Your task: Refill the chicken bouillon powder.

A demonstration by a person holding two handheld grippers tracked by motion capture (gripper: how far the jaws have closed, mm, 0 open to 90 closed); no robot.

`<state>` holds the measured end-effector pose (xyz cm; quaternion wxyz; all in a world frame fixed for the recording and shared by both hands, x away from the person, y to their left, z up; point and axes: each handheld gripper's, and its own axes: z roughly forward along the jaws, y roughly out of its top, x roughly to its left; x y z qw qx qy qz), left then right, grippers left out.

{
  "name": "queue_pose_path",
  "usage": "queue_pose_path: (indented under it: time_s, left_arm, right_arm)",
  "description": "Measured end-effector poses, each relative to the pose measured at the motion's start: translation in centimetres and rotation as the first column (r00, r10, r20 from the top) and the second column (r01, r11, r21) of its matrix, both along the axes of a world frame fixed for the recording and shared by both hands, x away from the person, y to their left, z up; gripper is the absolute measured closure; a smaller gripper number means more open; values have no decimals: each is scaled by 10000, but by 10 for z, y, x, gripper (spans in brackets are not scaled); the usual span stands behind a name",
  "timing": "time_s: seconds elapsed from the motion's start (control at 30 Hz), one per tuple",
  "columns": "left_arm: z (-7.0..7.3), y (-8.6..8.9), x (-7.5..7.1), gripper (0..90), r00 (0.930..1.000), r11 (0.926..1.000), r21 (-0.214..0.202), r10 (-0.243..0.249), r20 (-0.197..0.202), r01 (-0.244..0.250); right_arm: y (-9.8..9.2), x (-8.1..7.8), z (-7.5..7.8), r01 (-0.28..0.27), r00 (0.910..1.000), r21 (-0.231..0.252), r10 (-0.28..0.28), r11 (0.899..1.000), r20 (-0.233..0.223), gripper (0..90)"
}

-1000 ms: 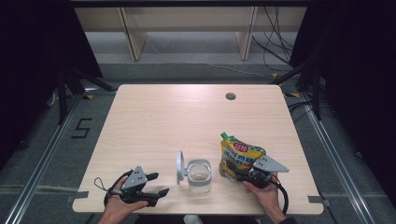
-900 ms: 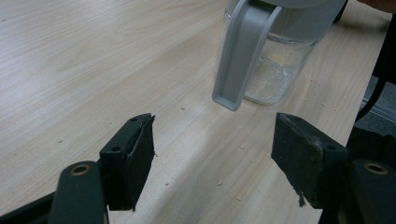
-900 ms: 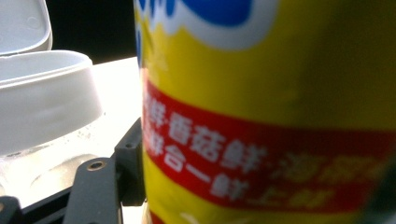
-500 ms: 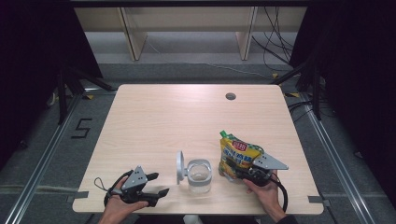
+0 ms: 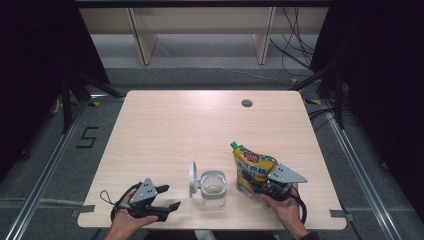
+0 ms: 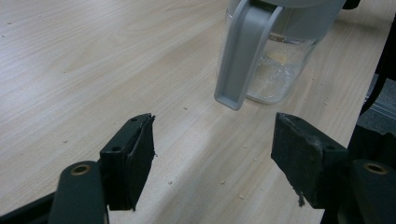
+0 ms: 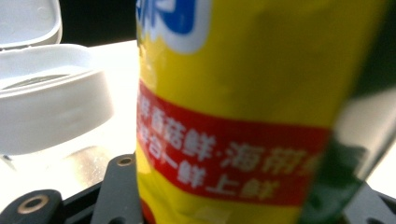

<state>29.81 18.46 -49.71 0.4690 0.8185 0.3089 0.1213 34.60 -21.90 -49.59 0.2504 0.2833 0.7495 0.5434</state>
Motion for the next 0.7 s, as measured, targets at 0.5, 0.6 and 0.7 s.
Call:
queue_pose_path:
  time_s: [0.5,0.6,0.7]
  left_arm:
    - [0,1,0,276,10000,10000,22,86,43,-86]
    - [0,1,1,258,9999,9999,122,111,-112,-110]
    - [0,1,1,256,9998,9997,186,167,-113,-165]
  right_arm:
    - [-2,-37,42,474,9712,-3110,289,9492,2364,503]
    - [0,-43,47,518,9604,-3805,584,9233,2724,503]
    - [9,-54,52,813,9354,-5175,1140,8518,3347,504]
